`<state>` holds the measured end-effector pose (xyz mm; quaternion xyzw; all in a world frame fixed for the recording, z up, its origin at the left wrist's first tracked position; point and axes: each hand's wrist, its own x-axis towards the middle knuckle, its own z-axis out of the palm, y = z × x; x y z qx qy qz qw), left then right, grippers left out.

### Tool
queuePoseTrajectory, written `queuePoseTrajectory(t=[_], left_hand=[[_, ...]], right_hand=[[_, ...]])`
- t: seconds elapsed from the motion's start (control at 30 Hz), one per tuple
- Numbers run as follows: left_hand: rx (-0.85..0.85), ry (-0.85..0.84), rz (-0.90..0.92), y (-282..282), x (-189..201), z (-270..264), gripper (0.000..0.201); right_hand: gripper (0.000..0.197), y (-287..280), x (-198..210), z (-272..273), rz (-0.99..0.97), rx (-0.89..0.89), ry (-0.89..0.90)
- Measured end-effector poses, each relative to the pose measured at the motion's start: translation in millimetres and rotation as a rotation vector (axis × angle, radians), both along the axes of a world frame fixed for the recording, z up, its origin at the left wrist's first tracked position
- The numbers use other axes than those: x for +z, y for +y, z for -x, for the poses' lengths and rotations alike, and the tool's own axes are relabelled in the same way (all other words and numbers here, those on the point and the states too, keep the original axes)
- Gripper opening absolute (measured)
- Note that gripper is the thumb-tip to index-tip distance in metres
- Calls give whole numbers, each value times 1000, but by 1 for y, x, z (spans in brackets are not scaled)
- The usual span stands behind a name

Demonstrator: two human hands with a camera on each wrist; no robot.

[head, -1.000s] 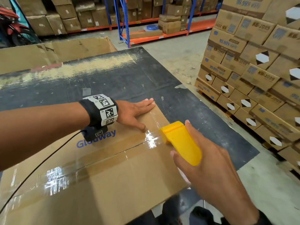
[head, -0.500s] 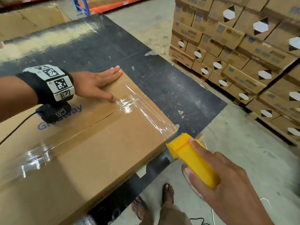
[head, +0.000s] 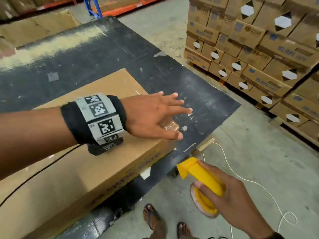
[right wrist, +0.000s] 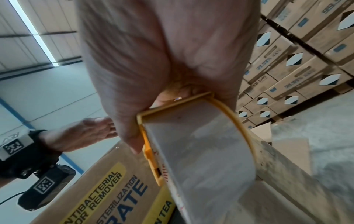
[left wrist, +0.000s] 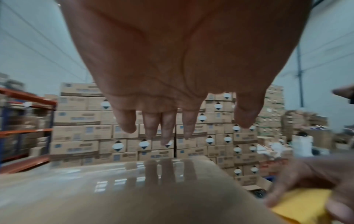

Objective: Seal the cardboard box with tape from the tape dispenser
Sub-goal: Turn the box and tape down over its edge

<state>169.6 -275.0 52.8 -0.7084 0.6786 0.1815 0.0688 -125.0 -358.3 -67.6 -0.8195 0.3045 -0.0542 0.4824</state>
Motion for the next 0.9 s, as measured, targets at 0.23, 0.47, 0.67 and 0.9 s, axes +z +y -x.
queuePoseTrajectory(t=[0.23, 0.47, 0.67, 0.9], left_hand=[[27, -158, -169, -16, -17, 29, 67], [382, 77, 228, 74, -9, 41, 67], [906, -55, 251, 240, -32, 62, 81], [1234, -112, 182, 325, -55, 92, 95]], right_hand=[[60, -10, 10, 4, -16, -43, -235], [66, -8, 29, 10, 4, -12, -451], [67, 4, 47, 1, -20, 136, -593], [67, 50, 59, -38, -58, 380, -697]])
